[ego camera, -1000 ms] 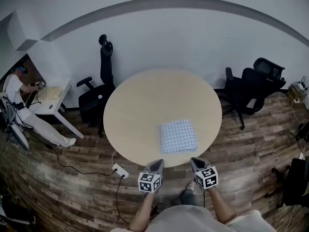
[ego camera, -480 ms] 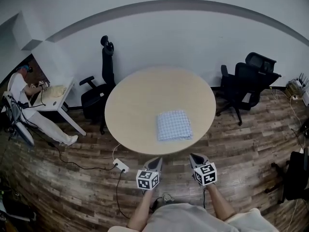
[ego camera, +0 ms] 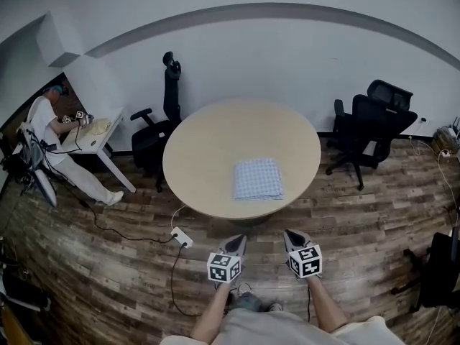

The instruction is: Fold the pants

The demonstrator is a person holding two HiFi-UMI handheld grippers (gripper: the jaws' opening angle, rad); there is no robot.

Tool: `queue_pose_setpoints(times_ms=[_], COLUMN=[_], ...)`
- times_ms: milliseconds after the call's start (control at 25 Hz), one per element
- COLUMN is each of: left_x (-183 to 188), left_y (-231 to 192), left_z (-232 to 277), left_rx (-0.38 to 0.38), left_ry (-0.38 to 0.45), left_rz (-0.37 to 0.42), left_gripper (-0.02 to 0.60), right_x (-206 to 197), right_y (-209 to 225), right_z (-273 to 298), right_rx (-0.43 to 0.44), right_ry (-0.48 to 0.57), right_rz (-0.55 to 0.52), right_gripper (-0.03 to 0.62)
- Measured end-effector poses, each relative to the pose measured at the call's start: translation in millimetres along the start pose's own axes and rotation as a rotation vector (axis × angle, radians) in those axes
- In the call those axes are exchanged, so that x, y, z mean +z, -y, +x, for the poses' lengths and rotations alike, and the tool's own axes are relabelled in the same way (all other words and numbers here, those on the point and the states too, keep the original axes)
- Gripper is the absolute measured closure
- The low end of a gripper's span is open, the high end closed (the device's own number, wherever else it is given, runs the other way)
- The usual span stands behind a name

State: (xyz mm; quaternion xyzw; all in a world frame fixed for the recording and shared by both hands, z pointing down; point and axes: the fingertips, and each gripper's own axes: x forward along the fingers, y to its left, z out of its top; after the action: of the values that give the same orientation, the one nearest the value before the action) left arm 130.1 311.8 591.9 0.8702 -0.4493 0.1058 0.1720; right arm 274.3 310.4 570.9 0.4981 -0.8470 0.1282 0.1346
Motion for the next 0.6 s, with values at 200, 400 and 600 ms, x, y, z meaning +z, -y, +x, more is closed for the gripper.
queue_pose_setpoints(times_ms=[200, 400, 600], left_x=[-10, -17, -28], left_y=[16, 26, 34], left_z=[-8, -11, -21], left_rx=[0.009, 0.017, 0.036], left_ry=[-0.004, 0.014, 0.011], left_rz=[0.008, 0.007, 0.018], left_gripper=[0.550, 0.550, 0.550], right_x=[-7, -13, -22], right_y=[-2, -6, -14], right_z=[-17, -25, -33], right_rx=[0.008, 0.022, 0.038], right_ry=[0.008, 0.021, 0.026], right_rz=[0.000, -0.021, -0.028], right_gripper=[0.566, 0.566, 0.568])
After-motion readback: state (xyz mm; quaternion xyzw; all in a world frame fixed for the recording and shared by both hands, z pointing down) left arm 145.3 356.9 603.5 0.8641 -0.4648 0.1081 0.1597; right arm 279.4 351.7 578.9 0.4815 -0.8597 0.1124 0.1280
